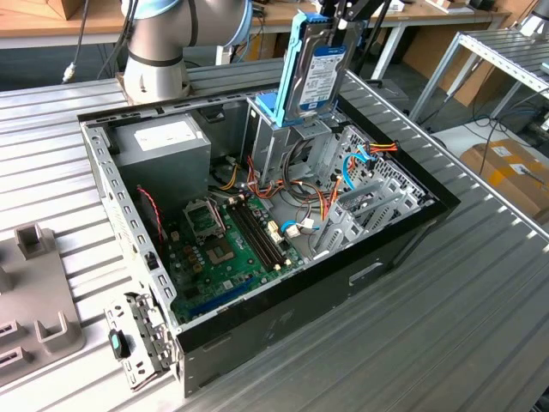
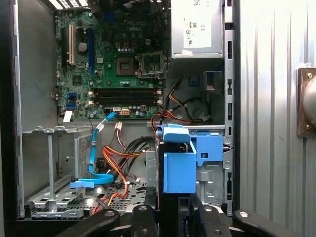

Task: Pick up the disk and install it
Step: 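Pick up the disk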

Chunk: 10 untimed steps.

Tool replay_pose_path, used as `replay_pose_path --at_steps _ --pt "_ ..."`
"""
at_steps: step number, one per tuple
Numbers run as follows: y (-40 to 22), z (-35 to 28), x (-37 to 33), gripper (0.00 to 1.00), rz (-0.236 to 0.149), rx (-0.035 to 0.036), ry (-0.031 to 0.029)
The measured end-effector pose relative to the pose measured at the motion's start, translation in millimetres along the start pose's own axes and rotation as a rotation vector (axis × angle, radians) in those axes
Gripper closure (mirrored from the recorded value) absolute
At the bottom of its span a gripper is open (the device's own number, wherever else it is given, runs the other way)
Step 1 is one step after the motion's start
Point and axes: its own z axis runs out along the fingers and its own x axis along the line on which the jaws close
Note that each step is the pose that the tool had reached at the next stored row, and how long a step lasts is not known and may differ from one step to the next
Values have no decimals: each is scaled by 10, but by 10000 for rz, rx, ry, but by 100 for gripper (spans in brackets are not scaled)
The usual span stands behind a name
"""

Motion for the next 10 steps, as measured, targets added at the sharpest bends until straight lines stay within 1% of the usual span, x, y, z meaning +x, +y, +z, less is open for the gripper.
replay_pose_path --at_steps 10 --pt "-1 1 46 65 0 0 1"
